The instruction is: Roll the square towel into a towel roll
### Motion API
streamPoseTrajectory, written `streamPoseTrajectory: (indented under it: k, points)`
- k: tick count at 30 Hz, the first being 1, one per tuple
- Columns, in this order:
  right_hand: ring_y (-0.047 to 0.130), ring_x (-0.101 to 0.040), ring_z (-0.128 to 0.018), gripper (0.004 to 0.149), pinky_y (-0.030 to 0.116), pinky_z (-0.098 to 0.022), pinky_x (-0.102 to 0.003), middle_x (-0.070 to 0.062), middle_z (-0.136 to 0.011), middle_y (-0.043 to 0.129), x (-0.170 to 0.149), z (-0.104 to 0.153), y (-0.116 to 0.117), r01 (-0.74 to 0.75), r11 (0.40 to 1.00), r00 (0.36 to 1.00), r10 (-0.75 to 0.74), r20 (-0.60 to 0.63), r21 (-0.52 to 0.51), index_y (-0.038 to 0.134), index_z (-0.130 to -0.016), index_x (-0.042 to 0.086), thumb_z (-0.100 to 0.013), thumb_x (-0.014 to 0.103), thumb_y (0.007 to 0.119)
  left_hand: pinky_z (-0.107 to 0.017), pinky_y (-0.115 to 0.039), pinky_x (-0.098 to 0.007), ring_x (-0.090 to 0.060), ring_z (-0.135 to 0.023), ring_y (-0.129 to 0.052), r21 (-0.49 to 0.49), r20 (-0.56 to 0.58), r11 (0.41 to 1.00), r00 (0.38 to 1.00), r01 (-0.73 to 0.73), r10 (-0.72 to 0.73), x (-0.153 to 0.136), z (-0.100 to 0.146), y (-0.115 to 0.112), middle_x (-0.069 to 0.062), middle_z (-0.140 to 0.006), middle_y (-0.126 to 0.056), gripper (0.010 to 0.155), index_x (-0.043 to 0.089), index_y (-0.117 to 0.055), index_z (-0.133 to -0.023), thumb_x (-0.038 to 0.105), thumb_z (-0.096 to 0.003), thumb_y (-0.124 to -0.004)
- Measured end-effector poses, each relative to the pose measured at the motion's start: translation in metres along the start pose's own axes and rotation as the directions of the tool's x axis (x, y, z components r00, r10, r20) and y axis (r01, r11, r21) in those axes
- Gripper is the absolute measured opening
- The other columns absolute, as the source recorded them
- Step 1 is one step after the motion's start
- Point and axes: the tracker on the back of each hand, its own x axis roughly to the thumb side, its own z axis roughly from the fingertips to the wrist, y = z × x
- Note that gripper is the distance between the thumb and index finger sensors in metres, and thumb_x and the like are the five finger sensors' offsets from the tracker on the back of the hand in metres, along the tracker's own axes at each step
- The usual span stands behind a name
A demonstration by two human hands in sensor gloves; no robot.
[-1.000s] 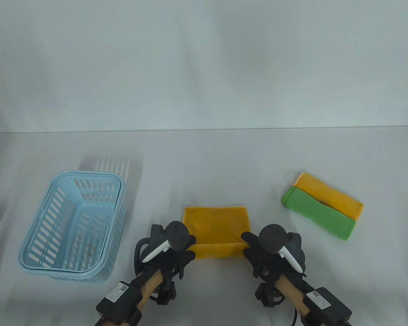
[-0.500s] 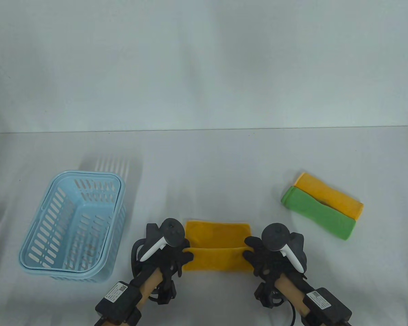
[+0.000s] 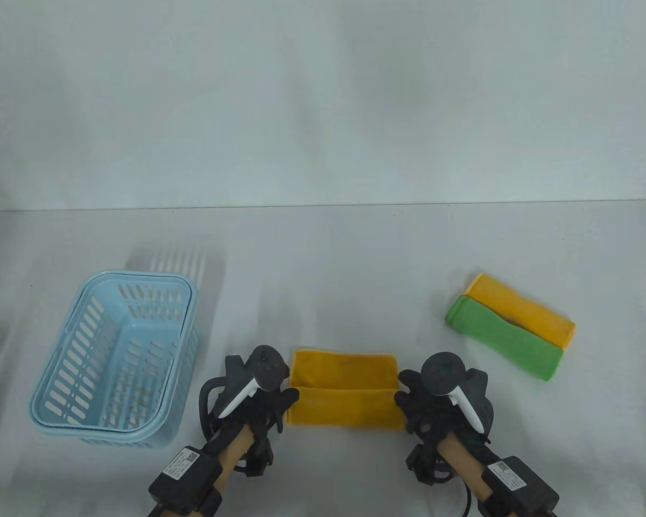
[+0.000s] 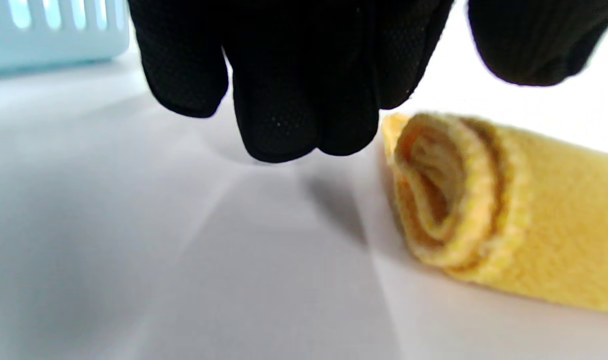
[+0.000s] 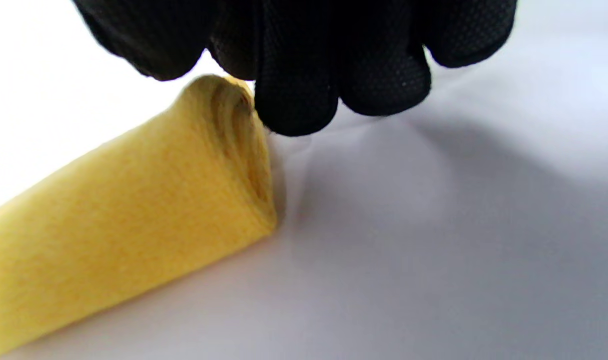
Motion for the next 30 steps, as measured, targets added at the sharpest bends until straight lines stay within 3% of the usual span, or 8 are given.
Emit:
streamPoseTrajectory:
  k: [4, 7, 11, 13, 21, 26, 30]
  points:
    - [0.082, -0.028, -0.078, 0.061, 0.068, -0.06, -0.053, 0.003, -0.08, 0.086, 0.011, 0.01, -0.006, -0.034, 0.998, 0.996, 0.038, 0.086, -0.046, 0.064, -0.091, 0.033, -0.034, 0.049, 0.077, -0.067, -0.073, -0.051, -0.024, -0.083, -0.092, 0.052, 0.069, 0.996, 0.995, 0.065, -0.069, 0.011, 0.009, 0.006, 0.005, -0.097, -0.082, 0.073, 0.032, -0.066, -0.1, 0.059, -0.0335, -0.077]
    - [0.068, -0.03, -0.092, 0.063, 0.059, -0.067, -0.054, 0.004, -0.094, 0.071, 0.023, 0.016, 0.0, -0.047, 0.999, 0.972, 0.041, 0.233, 0.02, 0.058, -0.093, 0.036, -0.034, 0.047, 0.077, -0.071, -0.068, -0.051, -0.024, -0.093, -0.081, 0.046, 0.203, 0.992, 0.972, 0.114, -0.121, 0.023, 0.015, 0.005, 0.005, -0.104, -0.07, 0.077, 0.034, -0.057, -0.103, 0.058, -0.0332, -0.077]
    - [0.059, -0.03, -0.098, 0.055, 0.054, -0.07, -0.056, 0.009, -0.1, 0.065, 0.033, 0.022, 0.013, -0.206, 0.978, 0.941, 0.189, 0.281, 0.03, 0.062, -0.091, 0.038, -0.038, 0.034, 0.076, -0.075, -0.062, -0.051, -0.023, -0.099, -0.071, 0.028, 0.306, 0.977, 0.928, 0.213, -0.211, 0.038, 0.02, -0.006, 0.006, -0.108, -0.06, 0.076, 0.037, -0.053, -0.103, 0.054, -0.0335, -0.078]
    - [0.059, -0.03, -0.099, 0.054, 0.054, -0.07, -0.056, 0.009, -0.1, 0.065, 0.035, 0.022, 0.02, -0.271, 0.962, 0.924, 0.255, 0.285, 0.019, 0.063, -0.091, 0.037, -0.038, 0.034, 0.075, -0.075, -0.062, -0.051, -0.023, -0.099, -0.071, 0.037, 0.31, 0.96, 0.91, 0.279, -0.277, 0.044, 0.02, -0.013, 0.007, -0.108, -0.059, 0.076, 0.037, -0.053, -0.103, 0.054, -0.0335, -0.078]
    - [0.053, -0.03, -0.101, 0.072, 0.05, -0.071, -0.057, 0.009, -0.106, 0.051, 0.031, 0.019, 0.034, -0.39, 0.919, 0.891, 0.36, 0.276, 0.06, 0.048, -0.096, 0.039, -0.032, 0.051, 0.077, -0.078, -0.058, -0.05, -0.022, -0.105, -0.061, -0.02, 0.292, 0.932, 0.893, 0.363, -0.342, 0.044, 0.012, -0.032, 0.007, -0.112, -0.048, 0.082, 0.036, -0.042, -0.106, 0.053, -0.0341, -0.079]
    - [0.049, -0.029, -0.102, 0.079, 0.048, -0.072, -0.057, 0.012, -0.107, 0.04, 0.03, 0.017, 0.042, -0.444, 0.893, 0.872, 0.415, 0.26, 0.065, 0.037, -0.097, 0.041, -0.031, 0.05, 0.081, -0.08, -0.055, -0.048, -0.02, -0.107, -0.053, -0.039, 0.275, 0.915, 0.885, 0.402, -0.377, 0.041, 0.008, -0.039, 0.009, -0.113, -0.039, 0.086, 0.038, -0.032, -0.106, 0.05, -0.035, -0.08]
    - [0.051, -0.029, -0.101, 0.076, 0.05, -0.072, -0.056, 0.013, -0.106, 0.043, 0.03, 0.016, 0.043, -0.46, 0.888, 0.86, 0.44, 0.26, 0.019, 0.038, -0.096, 0.042, -0.034, 0.044, 0.081, -0.08, -0.055, -0.047, -0.019, -0.107, -0.054, -0.037, 0.261, 0.917, 0.89, 0.396, -0.374, 0.04, 0.007, -0.039, 0.01, -0.112, -0.039, 0.081, 0.039, -0.032, -0.105, 0.046, -0.0385, -0.077]
